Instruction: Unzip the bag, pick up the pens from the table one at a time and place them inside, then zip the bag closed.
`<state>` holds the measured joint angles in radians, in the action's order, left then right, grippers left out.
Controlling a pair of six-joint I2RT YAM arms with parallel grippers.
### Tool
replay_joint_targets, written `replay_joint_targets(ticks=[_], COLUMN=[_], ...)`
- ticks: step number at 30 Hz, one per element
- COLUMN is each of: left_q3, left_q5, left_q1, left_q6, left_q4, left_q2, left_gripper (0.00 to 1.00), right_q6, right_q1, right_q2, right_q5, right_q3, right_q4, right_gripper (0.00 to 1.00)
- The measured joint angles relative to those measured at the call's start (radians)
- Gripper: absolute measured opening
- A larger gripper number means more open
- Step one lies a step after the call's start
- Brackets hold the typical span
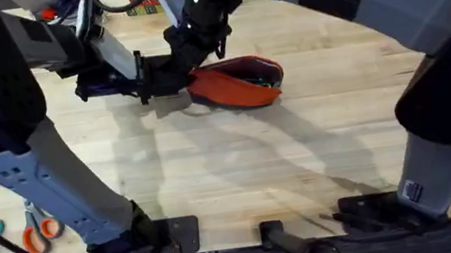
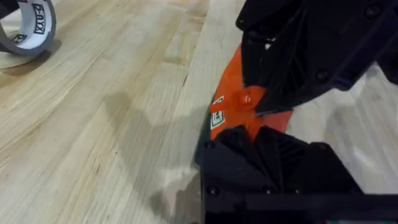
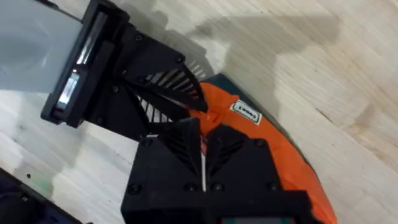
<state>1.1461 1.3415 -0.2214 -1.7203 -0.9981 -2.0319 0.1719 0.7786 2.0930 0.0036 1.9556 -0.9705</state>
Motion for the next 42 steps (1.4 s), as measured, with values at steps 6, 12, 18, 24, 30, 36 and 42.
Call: replay_joint_targets(ticks=[6, 12, 18, 24, 30, 36, 42], left_q3=[0.000, 0.000, 0.000, 0.000, 0.000, 0.000, 0.000], left_q5=[0.000, -0.001, -0.001, 0.002, 0.006, 0.009, 0.009], left_q1=[0.000, 0.000, 0.000, 0.003, 0.006, 0.008, 0.008], left_q6=[0.000, 0.000, 0.000, 0.000, 0.000, 0.000, 0.000], left_q4=[-0.001, 0.000, 0.004, 0.005, 0.005, 0.008, 0.008], left_q2=[0.000, 0.000, 0.000, 0.000, 0.000, 0.000, 0.000], left_gripper=[0.041, 0.041, 0.041, 0.041, 0.040, 0.040, 0.040], right_q6=[0.000, 0.000, 0.000, 0.001, 0.003, 0.000, -0.016], right_q1=[-0.005, -0.030, -0.071, -0.102, -0.139, -0.170, -0.195], right_q2=[0.000, 0.000, 0.000, 0.000, 0.000, 0.000, 0.000], right_q5=[-0.001, -0.008, -0.027, -0.058, -0.089, -0.109, -0.113], right_q3=[0.004, 0.007, 0.010, 0.011, 0.011, 0.013, 0.014], right_q4=[-0.015, -0.041, -0.073, -0.089, -0.110, -0.140, -0.170], right_gripper=[0.031, 0.031, 0.031, 0.031, 0.031, 0.031, 0.031])
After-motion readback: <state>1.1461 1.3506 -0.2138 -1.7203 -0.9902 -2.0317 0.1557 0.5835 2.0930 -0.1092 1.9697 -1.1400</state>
